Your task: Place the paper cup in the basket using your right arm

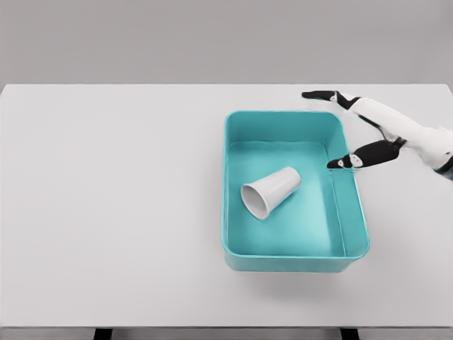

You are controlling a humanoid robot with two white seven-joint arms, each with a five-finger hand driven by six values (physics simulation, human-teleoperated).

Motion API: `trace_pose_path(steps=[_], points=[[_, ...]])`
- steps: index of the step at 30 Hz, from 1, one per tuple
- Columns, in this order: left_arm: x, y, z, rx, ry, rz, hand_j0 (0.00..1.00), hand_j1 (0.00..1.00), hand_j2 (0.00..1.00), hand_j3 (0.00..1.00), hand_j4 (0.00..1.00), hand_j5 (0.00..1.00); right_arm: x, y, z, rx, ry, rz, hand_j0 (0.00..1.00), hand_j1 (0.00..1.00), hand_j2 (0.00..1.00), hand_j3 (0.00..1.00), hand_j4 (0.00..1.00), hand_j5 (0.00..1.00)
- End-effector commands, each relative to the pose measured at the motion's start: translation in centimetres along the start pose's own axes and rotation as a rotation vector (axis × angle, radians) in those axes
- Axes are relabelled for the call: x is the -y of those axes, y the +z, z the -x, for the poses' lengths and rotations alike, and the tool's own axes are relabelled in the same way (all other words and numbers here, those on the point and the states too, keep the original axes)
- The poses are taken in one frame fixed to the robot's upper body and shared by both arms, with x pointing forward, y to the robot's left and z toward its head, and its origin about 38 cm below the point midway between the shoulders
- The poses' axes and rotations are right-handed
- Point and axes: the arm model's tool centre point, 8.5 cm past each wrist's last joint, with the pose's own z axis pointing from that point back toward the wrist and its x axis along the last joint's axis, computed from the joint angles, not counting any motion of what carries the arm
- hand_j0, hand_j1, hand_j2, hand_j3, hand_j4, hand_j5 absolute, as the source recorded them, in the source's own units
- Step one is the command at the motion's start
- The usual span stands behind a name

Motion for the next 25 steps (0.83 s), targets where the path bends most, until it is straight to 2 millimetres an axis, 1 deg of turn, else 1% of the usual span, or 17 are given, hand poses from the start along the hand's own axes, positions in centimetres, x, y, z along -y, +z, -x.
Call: trace_pose_path(steps=[1,2,3,4,5,6,11,18,25], points=[[0.0,0.0,0.0,0.000,0.000,0.000,1.00,1.00,1.00,1.00,1.00,1.00,5.1,3.9,0.6,0.047,-0.105,0.209,1.00,1.00,1.00,1.00,1.00,1.00],[0.0,0.0,0.0,0.000,0.000,0.000,1.00,1.00,1.00,1.00,1.00,1.00,4.9,4.4,1.7,0.011,-0.109,0.214,1.00,1.00,1.00,1.00,1.00,1.00],[0.0,0.0,0.0,0.000,0.000,0.000,1.00,1.00,1.00,1.00,1.00,1.00,3.6,5.1,3.2,-0.078,-0.052,0.175,1.00,1.00,1.00,1.00,1.00,1.00],[0.0,0.0,0.0,0.000,0.000,0.000,1.00,1.00,1.00,1.00,1.00,1.00,3.1,5.6,3.7,-0.139,-0.010,0.150,1.00,1.00,1.00,1.00,1.00,1.00],[0.0,0.0,0.0,0.000,0.000,0.000,1.00,1.00,1.00,1.00,1.00,1.00,2.7,6.4,4.2,-0.172,-0.007,0.153,1.00,1.00,1.00,1.00,1.00,1.00],[0.0,0.0,0.0,0.000,0.000,0.000,1.00,1.00,1.00,1.00,1.00,1.00,2.4,6.7,4.4,-0.179,-0.013,0.156,1.00,1.00,1.00,1.00,1.00,1.00],[0.0,0.0,0.0,0.000,0.000,0.000,1.00,1.00,1.00,1.00,1.00,1.00,2.0,6.4,4.7,-0.185,-0.034,0.164,1.00,1.00,1.00,1.00,1.00,1.00],[0.0,0.0,0.0,0.000,0.000,0.000,1.00,1.00,1.00,1.00,1.00,1.00,0.9,5.3,4.9,-0.148,-0.072,0.188,1.00,1.00,1.00,1.00,1.00,1.00],[0.0,0.0,0.1,-0.002,-0.001,0.000,1.00,1.00,1.00,1.00,1.00,1.00,1.1,5.3,5.0,-0.148,-0.072,0.196,1.00,1.00,1.00,1.00,1.00,1.00]])
